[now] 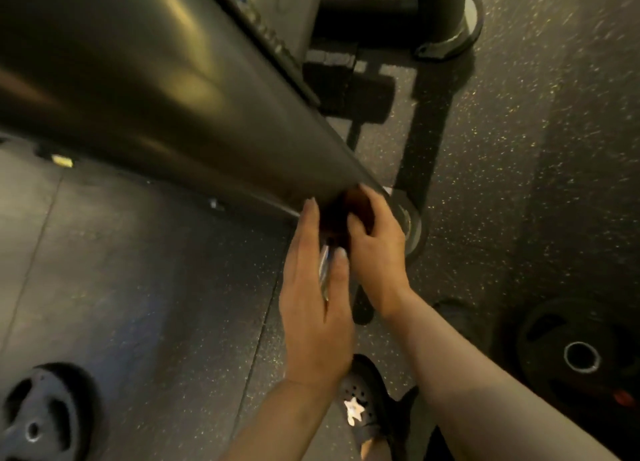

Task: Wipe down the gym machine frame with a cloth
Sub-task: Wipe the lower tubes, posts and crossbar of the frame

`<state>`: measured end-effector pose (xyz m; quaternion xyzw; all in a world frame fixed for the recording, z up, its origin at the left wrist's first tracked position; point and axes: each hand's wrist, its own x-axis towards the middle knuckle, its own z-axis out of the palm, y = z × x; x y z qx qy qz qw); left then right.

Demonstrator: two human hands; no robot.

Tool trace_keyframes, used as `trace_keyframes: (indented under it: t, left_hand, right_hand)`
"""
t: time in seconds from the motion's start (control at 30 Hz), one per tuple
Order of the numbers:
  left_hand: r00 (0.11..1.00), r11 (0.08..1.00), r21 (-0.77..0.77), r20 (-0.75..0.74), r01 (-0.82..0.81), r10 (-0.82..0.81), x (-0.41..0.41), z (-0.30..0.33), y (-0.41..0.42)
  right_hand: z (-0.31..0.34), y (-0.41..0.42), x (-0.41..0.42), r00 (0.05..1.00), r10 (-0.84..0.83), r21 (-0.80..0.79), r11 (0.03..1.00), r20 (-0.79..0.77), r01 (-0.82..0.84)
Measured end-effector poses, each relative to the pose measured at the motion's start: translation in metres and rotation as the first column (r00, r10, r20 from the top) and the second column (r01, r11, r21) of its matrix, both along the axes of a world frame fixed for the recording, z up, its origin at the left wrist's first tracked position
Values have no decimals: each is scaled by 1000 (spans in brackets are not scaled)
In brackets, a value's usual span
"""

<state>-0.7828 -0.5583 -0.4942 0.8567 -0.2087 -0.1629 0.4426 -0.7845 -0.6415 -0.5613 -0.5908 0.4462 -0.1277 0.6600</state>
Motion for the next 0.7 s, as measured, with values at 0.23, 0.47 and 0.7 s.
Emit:
trace_keyframes:
  t: [0.23, 0.47, 0.7]
  left_hand:
    - [766, 912, 369, 530, 179, -365, 51, 20, -16]
    - [557, 553, 780, 331, 292, -761, 60, 13, -22]
    - [454, 450, 852, 300, 268, -839, 59, -29, -34]
  right_hand:
    - [52, -29, 22, 906, 62, -63, 997, 419, -39]
    - [5, -45, 5, 998, -61, 184, 981, -24, 64]
    - [-31, -34, 8, 973, -78, 115, 992, 215, 54]
